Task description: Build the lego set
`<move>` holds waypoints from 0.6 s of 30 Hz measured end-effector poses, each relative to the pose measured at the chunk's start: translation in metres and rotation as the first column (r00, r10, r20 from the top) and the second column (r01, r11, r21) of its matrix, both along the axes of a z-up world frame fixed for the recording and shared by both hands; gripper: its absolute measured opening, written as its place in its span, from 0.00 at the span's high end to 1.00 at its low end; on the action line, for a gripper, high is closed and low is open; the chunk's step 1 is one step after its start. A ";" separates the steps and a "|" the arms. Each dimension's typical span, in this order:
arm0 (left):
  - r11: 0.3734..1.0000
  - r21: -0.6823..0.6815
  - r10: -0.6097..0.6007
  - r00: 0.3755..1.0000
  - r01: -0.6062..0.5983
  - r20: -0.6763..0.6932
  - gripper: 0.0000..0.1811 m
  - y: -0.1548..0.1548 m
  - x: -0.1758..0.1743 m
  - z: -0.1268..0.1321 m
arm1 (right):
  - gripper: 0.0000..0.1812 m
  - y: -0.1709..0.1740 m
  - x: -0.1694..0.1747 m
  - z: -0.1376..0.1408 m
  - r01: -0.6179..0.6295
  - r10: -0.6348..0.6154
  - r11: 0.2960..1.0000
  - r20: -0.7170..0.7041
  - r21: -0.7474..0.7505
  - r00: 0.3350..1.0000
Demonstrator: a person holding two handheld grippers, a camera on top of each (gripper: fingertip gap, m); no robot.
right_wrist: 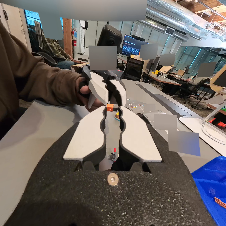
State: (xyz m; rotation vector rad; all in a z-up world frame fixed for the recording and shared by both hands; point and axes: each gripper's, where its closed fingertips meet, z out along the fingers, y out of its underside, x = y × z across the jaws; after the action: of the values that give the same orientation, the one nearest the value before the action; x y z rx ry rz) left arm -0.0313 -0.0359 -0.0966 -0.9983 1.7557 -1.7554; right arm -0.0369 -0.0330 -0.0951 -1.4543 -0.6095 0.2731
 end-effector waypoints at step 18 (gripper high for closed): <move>0.913 -0.397 -0.218 0.935 0.095 -0.278 0.94 -0.004 -0.007 -0.007 | 0.90 -0.001 -0.013 -0.013 0.003 -0.013 0.999 0.212 0.045 0.977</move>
State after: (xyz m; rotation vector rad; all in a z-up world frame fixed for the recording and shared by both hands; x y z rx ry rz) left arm -0.0384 -0.0400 -0.1040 -1.3996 1.7598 -2.1977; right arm -0.0498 -0.0344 -0.1083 -1.4527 -0.7775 0.0971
